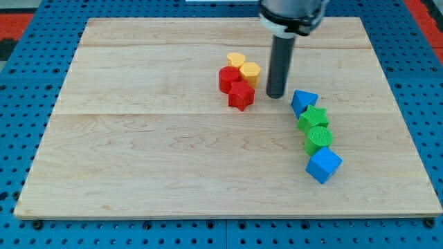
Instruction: Slide the green blocks along with the blue cube down to the bottom side of the board
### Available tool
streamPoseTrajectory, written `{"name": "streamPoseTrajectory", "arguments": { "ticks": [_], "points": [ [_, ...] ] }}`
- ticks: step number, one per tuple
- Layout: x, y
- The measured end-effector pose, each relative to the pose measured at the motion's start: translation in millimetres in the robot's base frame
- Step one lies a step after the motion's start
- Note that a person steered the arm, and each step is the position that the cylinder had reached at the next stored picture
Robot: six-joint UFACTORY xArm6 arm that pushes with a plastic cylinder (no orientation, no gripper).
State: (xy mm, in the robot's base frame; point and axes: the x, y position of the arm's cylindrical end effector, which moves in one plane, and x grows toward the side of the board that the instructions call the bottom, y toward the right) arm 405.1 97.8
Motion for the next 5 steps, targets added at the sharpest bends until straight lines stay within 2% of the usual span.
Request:
{"name": "streamPoseTrajectory", "arguments": {
  "ticks": [1, 2, 3, 4, 5],
  "points": [
    [21.5, -44.3],
    [25.3, -77.7],
    [5.8, -97.2],
    [-14.6, -87.7],
    [-14.8, -18.9]
  ]
}}
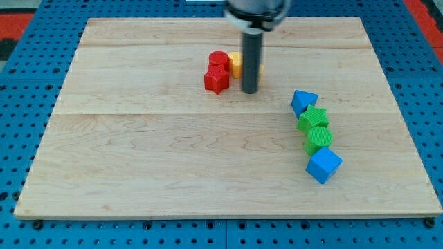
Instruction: Slide the green blocks along with the blue cube down to the bottom side of the board
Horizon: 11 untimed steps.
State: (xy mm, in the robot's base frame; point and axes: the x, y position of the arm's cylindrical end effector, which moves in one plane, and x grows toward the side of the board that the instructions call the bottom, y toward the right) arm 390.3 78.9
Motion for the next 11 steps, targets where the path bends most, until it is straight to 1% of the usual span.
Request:
{"name": "streamPoseTrajectory", "arguments": {
  "ticks": [1, 2, 3, 4, 5, 6, 7, 8, 9, 10, 11],
  "points": [
    [0.3, 64.5],
    [36.5, 82.5],
    [72.4, 79.3],
    [60.2, 90.4],
    [29.0, 93.6],
    [22.0, 71.1],
    [41.6, 46.4],
    [79.7, 34.7],
    [95.9, 36.9],
    [102.5, 40.9],
    [100.6, 90.2]
  ]
}}
